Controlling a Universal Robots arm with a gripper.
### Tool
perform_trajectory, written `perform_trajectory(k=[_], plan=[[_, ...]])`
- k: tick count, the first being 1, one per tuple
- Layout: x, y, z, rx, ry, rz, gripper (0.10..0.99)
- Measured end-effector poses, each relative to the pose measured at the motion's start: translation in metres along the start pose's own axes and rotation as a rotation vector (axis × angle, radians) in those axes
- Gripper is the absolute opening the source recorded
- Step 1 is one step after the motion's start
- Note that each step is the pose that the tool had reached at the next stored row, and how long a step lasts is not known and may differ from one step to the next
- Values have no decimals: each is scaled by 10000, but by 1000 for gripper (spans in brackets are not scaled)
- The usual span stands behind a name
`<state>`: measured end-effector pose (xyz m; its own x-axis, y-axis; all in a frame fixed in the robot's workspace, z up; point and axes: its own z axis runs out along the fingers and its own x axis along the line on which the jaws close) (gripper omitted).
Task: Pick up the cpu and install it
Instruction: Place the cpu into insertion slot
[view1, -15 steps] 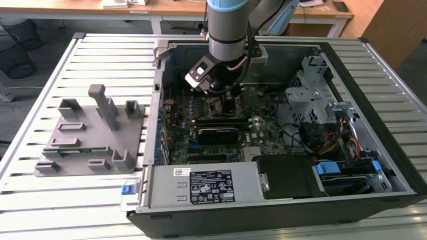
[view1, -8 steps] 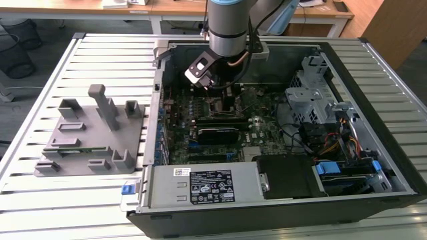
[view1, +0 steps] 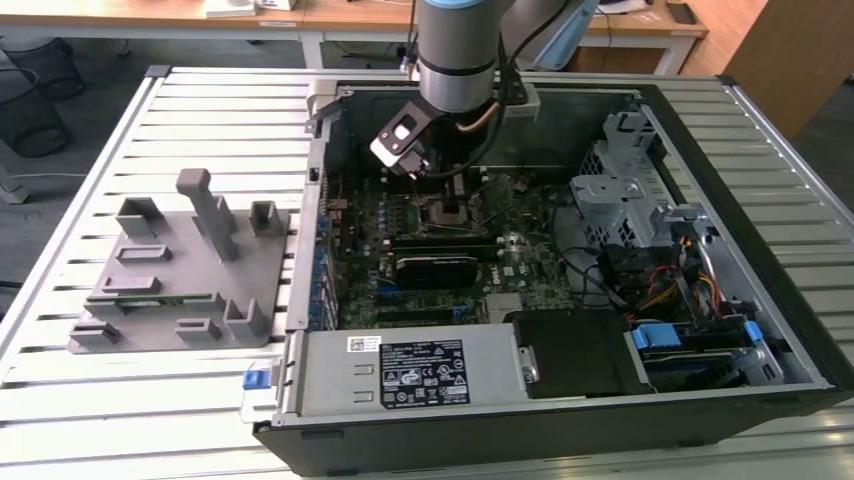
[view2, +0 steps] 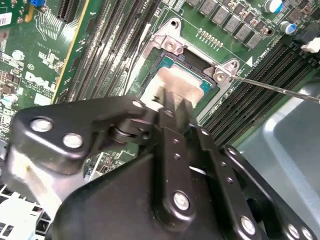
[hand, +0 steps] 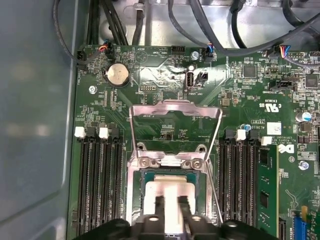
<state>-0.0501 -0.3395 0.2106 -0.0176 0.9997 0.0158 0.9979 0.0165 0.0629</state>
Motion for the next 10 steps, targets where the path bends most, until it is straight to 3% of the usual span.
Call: perform_trajectory(k=[1, 3, 4, 10], plan=[[-5, 1, 0, 0, 0, 0, 176], [-11, 3, -1, 0, 0, 0, 176], [-12, 3, -6, 2, -3, 1, 114], [-12, 5, -36, 0, 0, 0, 114]])
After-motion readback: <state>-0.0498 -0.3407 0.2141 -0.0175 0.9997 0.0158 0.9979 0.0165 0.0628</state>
